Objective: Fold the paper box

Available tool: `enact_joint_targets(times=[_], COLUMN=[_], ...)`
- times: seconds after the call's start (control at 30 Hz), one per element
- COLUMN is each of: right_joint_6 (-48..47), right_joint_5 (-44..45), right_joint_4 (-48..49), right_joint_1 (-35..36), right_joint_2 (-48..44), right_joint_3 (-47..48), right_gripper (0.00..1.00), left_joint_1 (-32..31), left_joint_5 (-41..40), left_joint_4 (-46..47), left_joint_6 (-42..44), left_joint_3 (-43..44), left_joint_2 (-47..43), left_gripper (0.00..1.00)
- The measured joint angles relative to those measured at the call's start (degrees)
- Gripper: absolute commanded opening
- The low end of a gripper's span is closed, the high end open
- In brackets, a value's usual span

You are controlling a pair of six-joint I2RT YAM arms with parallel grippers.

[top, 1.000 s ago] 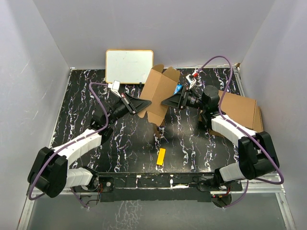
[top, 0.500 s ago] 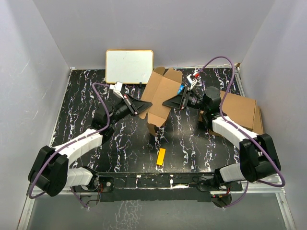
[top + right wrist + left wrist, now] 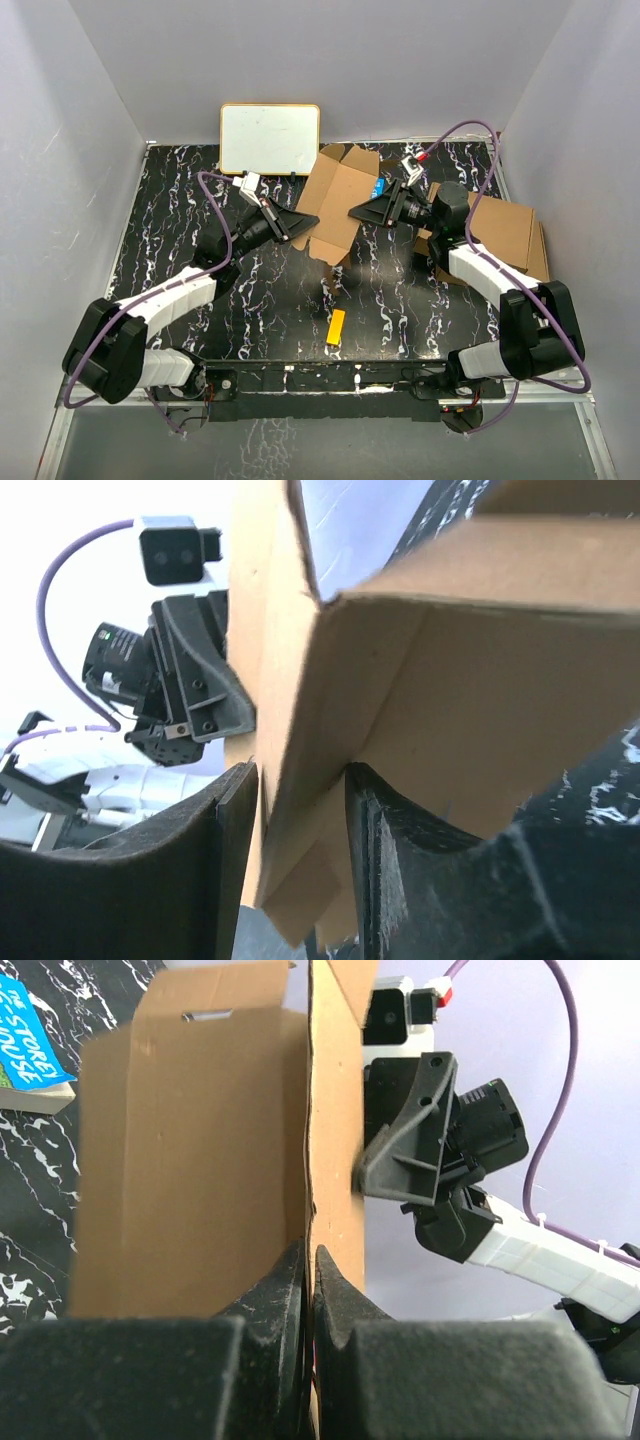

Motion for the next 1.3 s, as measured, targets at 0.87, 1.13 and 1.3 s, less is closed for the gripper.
enact_joint_targets(times=[0.87, 1.13, 1.3], right_joint_6=[0.5, 1.6, 2.1], right_joint_5=[1.3, 1.6, 1.6], right_joint_4=[-2.4, -2.5, -2.5], right_joint_1=[-6.9, -7.4, -7.5], right_joint_2=[-0.3, -0.3, -0.3], right_joint_3=[-0.4, -0.4, -0.4], right_gripper=[0.08, 0.08, 0.08], left_joint_1=[0.0, 0.0, -0.6], left_joint_5=[5.2, 5.6, 5.7], left_joint_4=[-0.8, 3.7, 5.2], left_joint_6=[0.9, -3.5, -4.9], left_joint_3=[0.8, 0.8, 0.8], left_joint_2=[3.9, 6.7, 8.4], left_gripper=[0.16, 0.26, 0.26])
